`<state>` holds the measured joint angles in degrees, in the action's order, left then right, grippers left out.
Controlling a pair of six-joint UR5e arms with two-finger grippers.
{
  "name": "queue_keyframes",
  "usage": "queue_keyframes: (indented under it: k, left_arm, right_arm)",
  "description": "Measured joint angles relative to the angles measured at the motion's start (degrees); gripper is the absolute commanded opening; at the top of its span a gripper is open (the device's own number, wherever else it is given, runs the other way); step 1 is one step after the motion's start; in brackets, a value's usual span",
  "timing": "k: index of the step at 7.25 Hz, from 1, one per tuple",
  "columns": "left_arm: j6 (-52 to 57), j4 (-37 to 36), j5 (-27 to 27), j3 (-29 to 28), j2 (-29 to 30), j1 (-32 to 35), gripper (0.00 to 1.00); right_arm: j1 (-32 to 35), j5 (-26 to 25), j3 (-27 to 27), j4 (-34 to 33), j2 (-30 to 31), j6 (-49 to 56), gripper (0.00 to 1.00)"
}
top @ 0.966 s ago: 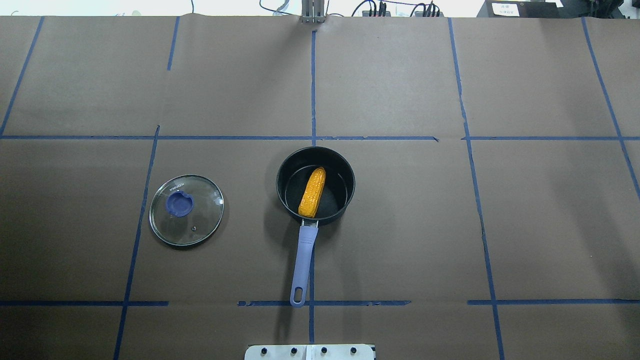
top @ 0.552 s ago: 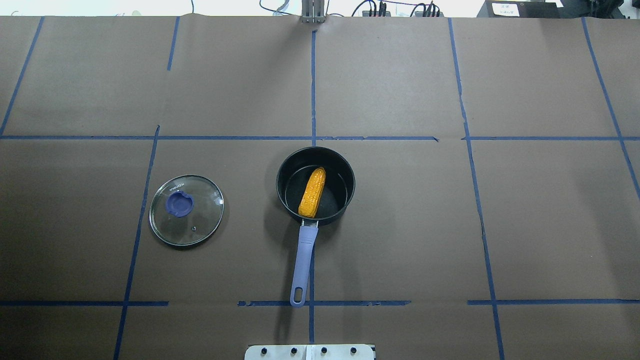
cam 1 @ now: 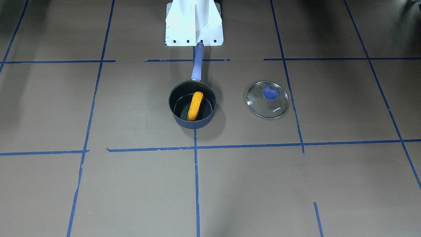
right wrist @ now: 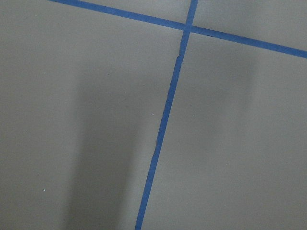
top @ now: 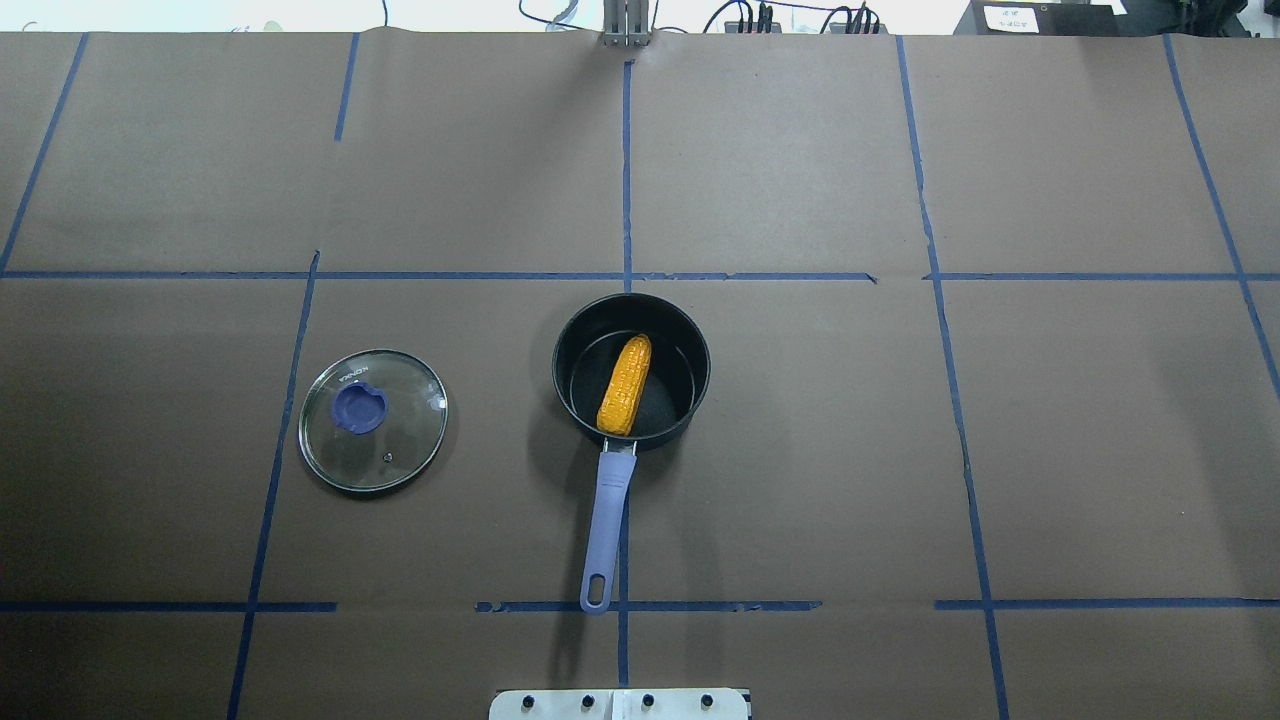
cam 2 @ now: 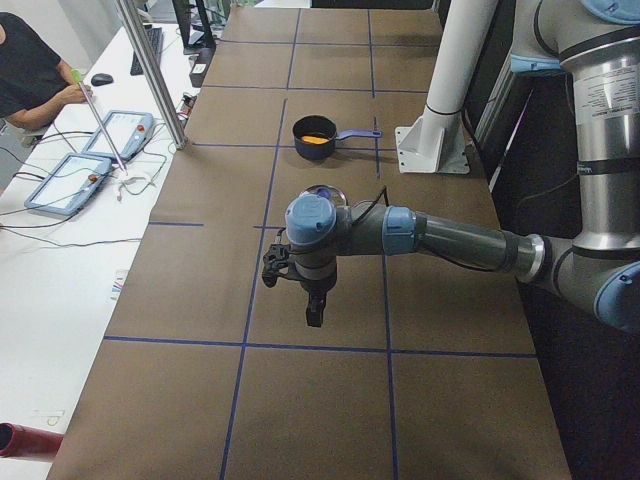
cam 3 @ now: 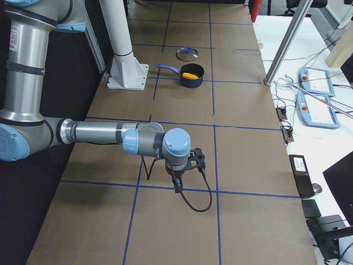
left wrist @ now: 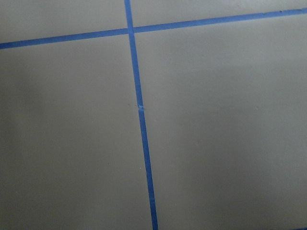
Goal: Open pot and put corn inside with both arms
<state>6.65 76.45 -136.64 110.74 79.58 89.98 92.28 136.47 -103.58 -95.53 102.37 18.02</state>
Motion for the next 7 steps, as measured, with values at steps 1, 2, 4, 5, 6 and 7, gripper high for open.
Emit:
queue_keyframes:
  k: [1, 2, 4, 5, 6, 7]
  left_arm:
    - [-0.71, 0.12, 0.03, -1.17, 0.11, -0.03, 1.00]
    - [-0.93, 0.19, 0.05, -1.95, 0.17, -0.05, 1.00]
    - [-1.00, 0.27, 0.06, -2.27, 0.22, -0.06, 1.00]
    - [-1.04, 0.27, 0.06, -2.25, 0.22, -0.06, 1.00]
    - [-1.00, 0.30, 0.06, -2.18, 0.22, -0.06, 1.00]
    - [-0.85, 0.52, 0.06, -2.19, 0.21, -0.06, 1.00]
  right_arm:
    - [-0.01, 0.20, 0.13, 0.00, 0.00, -0.05, 1.00]
    - [-0.04, 0.45, 0.21, 0.01, -0.03, -0.07, 1.00]
    - [-0.08, 0.62, 0.27, 0.15, -0.06, -0.08, 1.00]
    - [-0.08, 0.62, 0.27, 0.24, -0.06, -0.07, 1.00]
    - [-0.08, 0.64, 0.19, 0.32, -0.06, -0.01, 1.00]
    - [-0.08, 0.65, 0.00, 0.41, -0.06, 0.07, 1.00]
